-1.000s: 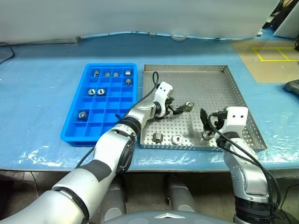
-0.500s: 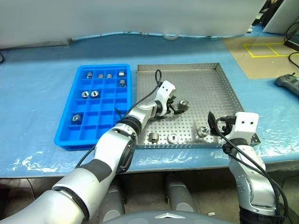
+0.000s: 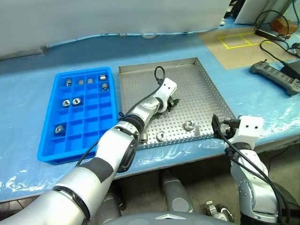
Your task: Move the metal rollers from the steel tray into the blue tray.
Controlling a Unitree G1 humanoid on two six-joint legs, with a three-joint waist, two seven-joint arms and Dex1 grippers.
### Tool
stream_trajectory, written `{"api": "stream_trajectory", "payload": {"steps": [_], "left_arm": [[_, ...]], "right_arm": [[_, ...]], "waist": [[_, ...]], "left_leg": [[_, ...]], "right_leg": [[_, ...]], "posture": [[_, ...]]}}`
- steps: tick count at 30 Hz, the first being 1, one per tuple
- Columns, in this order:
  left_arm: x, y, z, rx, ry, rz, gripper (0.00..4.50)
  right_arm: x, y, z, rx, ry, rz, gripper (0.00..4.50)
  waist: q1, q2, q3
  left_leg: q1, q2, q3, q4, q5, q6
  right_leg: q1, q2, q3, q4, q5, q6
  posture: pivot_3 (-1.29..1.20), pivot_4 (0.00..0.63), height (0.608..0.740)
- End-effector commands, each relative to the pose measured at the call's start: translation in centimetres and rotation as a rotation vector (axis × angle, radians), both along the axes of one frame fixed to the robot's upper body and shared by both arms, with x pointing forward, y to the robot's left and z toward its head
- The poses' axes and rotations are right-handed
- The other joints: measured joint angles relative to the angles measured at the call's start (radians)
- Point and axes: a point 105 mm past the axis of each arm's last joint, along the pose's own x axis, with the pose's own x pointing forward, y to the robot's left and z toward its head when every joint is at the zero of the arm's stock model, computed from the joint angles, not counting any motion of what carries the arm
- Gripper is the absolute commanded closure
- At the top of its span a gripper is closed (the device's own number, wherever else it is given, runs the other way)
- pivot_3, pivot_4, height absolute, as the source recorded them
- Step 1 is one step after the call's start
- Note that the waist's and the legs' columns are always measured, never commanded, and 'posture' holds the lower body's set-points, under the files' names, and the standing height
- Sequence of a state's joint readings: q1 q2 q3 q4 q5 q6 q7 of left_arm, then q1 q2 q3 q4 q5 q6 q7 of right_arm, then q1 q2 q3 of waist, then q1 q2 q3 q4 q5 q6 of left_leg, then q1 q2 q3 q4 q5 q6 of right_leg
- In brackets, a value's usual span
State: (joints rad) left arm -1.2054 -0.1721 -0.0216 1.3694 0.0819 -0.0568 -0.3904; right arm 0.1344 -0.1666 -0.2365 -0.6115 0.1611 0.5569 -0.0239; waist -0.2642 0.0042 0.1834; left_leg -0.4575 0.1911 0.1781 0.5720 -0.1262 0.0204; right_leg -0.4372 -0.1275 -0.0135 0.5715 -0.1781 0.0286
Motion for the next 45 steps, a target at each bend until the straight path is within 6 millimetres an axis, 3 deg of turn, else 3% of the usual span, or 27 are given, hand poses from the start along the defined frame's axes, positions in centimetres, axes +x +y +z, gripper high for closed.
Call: {"api": "stream_trajectory", "payload": {"steps": [1, 5, 12, 16, 20, 25, 31, 38, 44, 45], "left_arm": [[-4.8, -8.8, 3.2, -0.173, 0.055, -0.211, 2.84], [-3.0, -6.2, 5.6, -0.363, 0.119, -0.224, 2.84], [1.6, 1.8, 11.2, -0.645, 0.074, -0.108, 2.84], [2.8, 5.1, 13.2, -0.675, -0.029, -0.053, 2.84], [3.1, 8.0, 14.4, -0.7, -0.112, -0.031, 2.84], [2.6, 11.1, 13.6, -0.576, -0.243, 0.055, 2.84], [-0.6, 13.7, 10.4, -0.463, -0.305, 0.199, 2.84], [-3.8, 16.3, 5.1, -0.252, -0.252, 0.355, 2.84], [-4.0, 19.4, 1.9, -0.084, -0.184, 0.54, 2.84], [-3.9, 19.9, 1.6, -0.07, -0.174, 0.565, 2.12]], "right_arm": [[-0.3, -0.4, 1.8, -0.025, -0.067, -0.016, 0.0], [1.4, 0.5, 1.8, -0.015, -0.07, 0.05, 0.0], [6.7, 4.3, 2.8, -0.062, -0.073, 0.286, 0.0], [8.3, 6.1, 2.7, -0.067, -0.066, 0.381, 0.0], [9.0, 7.9, 2.1, -0.051, -0.051, 0.454, 0.0], [9.7, 9.5, 1.6, -0.06, -0.035, 0.539, 0.0], [10.8, 10.2, 1.7, -0.08, -0.028, 0.604, 0.0], [11.3, 11.2, 1.4, -0.087, -0.02, 0.653, 0.0], [11.4, 11.3, 1.2, -0.09, -0.016, 0.662, 0.0], [11.4, 11.3, 1.1, -0.093, -0.016, 0.662, 0.0]], "waist": [[-0.011, 0.0, 0.0], [-0.02, 0.0, 0.0], [0.002, -0.001, 0.0], [0.05, 0.0, 0.0], [0.147, 0.0, 0.0], [0.26, 0.0, 0.0], [0.353, 0.0, 0.0], [0.362, 0.0, 0.0], [0.361, 0.0, 0.0], [0.36, 0.0, -0.001]], "left_leg": [[-0.001, -0.001, 0.0, 0.001, 0.0, 0.001], [-0.003, -0.002, -0.001, 0.003, -0.001, 0.002], [-0.003, -0.006, -0.002, 0.006, -0.002, 0.003], [0.001, -0.004, -0.002, 0.006, -0.002, 0.004], [0.0, -0.002, -0.001, 0.005, 0.0, 0.008], [0.002, 0.0, 0.002, 0.004, 0.0, 0.009], [0.004, 0.001, 0.003, 0.006, 0.0, 0.007], [0.007, 0.001, -0.001, 0.003, 0.004, 0.0], [0.01, 0.001, -0.002, -0.011, 0.012, -0.013], [0.01, 0.004, -0.003, -0.012, 0.013, -0.015]], "right_leg": [[0.0, -0.001, 0.0, 0.0, 0.0, 0.0], [0.001, -0.003, -0.003, 0.0, 0.0, 0.0], [0.002, -0.016, -0.016, 0.001, 0.002, -0.003], [0.004, -0.016, -0.017, 0.003, 0.006, -0.01], [0.001, -0.016, -0.019, 0.007, 0.007, -0.012], [0.0, -0.016, -0.016, 0.011, 0.007, -0.013], [0.002, -0.018, -0.014, 0.016, 0.005, -0.016], [0.005, -0.016, -0.013, 0.017, 0.004, -0.014], [-0.001, -0.013, -0.012, 0.017, 0.002, -0.003], [-0.001, -0.01, -0.012, 0.017, 0.003, -0.002]], "posture": [[-0.69, 0.15, 0.74], [-0.54, 0.15, 0.74], [-0.34, 0.15, 0.74], [-0.24, 0.15, 0.74], [-0.16, 0.15, 0.74], [-0.04, 0.15, 0.74], [0.04, 0.15, 0.74], [0.1, 0.15, 0.74], [0.11, 0.15, 0.74], [0.1, 0.15, 0.74]]}}
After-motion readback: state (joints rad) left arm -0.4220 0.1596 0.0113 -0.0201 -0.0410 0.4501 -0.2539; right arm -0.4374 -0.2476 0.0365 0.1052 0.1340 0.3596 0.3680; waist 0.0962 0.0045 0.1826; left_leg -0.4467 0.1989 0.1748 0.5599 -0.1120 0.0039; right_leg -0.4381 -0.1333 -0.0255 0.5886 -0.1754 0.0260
